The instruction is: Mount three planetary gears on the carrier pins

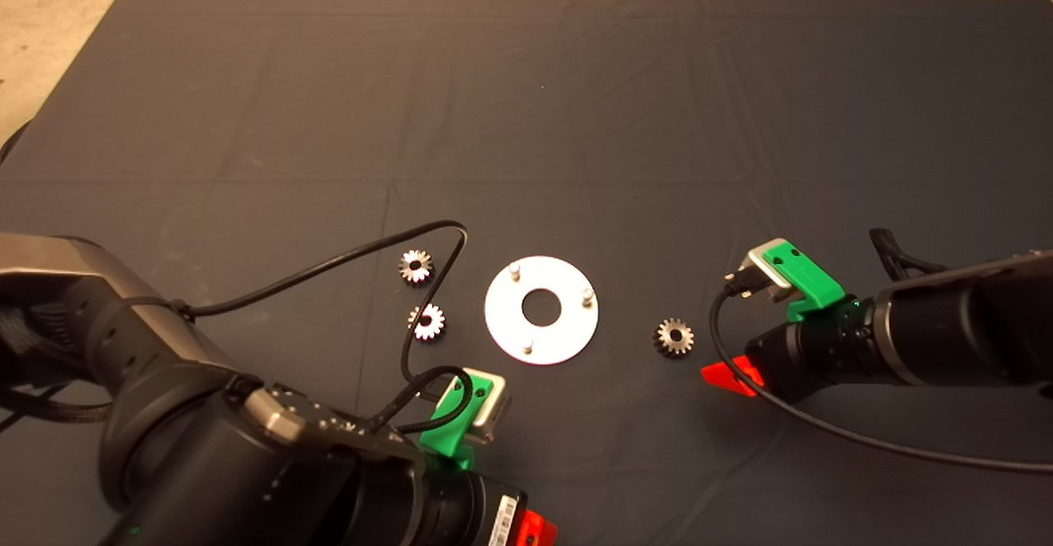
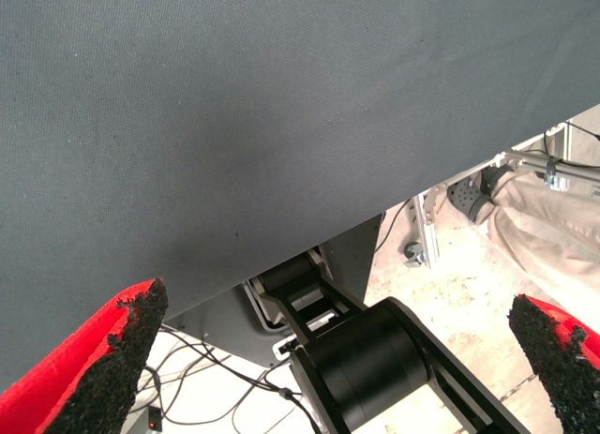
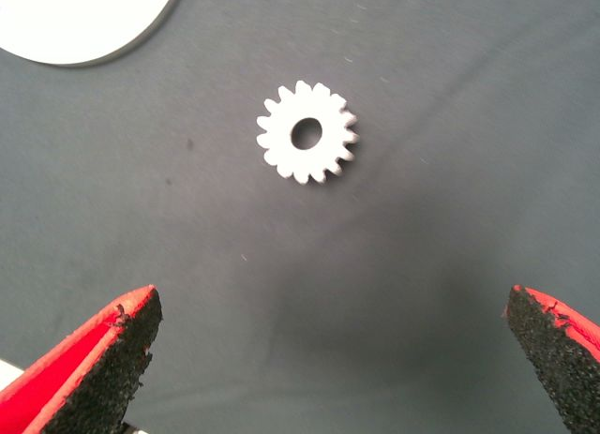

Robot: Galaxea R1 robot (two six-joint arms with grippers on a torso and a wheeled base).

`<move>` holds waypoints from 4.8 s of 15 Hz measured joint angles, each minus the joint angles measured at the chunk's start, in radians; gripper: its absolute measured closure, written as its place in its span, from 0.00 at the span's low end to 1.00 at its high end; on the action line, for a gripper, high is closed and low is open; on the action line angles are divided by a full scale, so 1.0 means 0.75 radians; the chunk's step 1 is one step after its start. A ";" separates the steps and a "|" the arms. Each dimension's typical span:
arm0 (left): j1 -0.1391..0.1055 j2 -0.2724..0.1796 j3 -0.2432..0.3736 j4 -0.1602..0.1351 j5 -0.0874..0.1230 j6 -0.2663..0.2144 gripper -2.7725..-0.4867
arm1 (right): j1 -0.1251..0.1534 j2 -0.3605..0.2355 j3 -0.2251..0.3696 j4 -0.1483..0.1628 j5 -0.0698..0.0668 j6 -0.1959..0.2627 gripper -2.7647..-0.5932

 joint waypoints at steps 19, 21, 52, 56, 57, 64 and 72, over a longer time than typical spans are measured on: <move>0.000 -0.003 0.000 0.051 0.000 0.003 0.06 | -0.283 0.097 -0.173 -0.316 0.000 -0.085 0.01; 0.000 -0.003 0.000 0.053 0.000 0.003 0.06 | -0.292 0.110 -0.196 -0.333 0.000 -0.107 0.01; 0.000 0.012 0.000 0.101 0.000 0.003 0.06 | -0.316 0.146 -0.299 -0.443 0.006 -0.205 0.50; 0.000 0.012 0.000 0.109 -0.001 0.003 0.06 | -0.316 0.153 -0.299 -0.444 0.008 -0.205 0.62; 0.000 0.012 0.000 0.113 0.000 0.003 0.06 | -0.316 0.157 -0.300 -0.447 0.007 -0.205 0.64; 0.000 0.012 0.000 0.122 0.000 0.003 0.06 | -0.319 0.161 -0.302 -0.453 0.008 -0.205 0.74; 0.001 0.012 0.000 0.135 0.001 0.003 0.06 | -0.322 0.170 -0.302 -0.458 -0.006 -0.204 0.77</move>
